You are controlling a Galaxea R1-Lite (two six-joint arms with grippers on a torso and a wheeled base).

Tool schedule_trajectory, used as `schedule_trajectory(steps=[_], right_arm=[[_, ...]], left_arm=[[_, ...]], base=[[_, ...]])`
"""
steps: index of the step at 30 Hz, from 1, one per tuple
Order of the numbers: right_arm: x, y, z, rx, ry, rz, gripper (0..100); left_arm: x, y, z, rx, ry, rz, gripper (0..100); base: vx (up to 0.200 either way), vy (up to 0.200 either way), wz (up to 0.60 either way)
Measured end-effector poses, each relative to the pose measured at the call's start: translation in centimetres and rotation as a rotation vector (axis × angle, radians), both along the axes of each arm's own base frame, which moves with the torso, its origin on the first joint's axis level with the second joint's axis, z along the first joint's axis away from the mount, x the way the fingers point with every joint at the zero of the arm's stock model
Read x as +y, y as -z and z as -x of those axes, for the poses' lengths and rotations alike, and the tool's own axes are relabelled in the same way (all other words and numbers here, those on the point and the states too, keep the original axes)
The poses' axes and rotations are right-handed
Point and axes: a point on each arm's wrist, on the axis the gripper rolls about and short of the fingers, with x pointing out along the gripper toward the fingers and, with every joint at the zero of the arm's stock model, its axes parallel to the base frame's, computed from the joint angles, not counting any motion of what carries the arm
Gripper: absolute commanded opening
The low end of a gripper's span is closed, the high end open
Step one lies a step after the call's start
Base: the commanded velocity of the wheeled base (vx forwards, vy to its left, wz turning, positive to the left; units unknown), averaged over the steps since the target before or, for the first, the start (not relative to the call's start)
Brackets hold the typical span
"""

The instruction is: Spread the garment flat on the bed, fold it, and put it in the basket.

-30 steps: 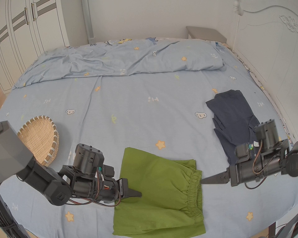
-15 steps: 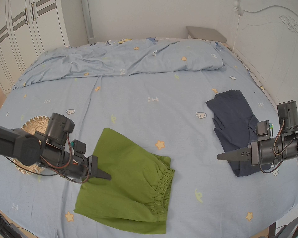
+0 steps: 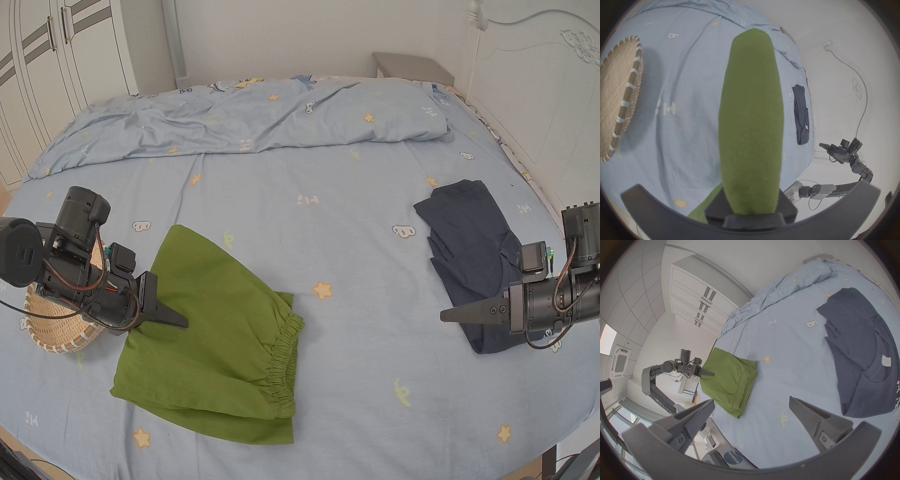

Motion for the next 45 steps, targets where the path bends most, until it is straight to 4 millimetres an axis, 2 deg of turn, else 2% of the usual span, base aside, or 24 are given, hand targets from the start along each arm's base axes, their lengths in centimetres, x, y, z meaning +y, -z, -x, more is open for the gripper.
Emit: schedule_trajectory(steps=[25,32,38,45], right_arm=[[0.1,0.1,0.1,0.004,-0.008,0.001,100],[0.2,0.1,0.3,0.002,-0.013,0.0,100],[0.3,0.1,0.4,0.003,-0.02,0.001,100],[0.3,0.1,0.5,0.001,-0.019,0.002,100]], left_arm=[[-0.7,-0.2,0.6,-0.007,0.029,-0.006,0],[-2.3,-0.2,1.0,-0.022,0.096,-0.015,0],[-4.3,-1.9,1.0,-0.104,0.183,-0.009,0],[-4.8,-4.2,1.1,-0.239,0.249,-0.032,0]], base=[[0.0,0.2,0.0],[0.0,0.0,0.0],[0.0,0.0,0.0],[0.0,0.0,0.0]])
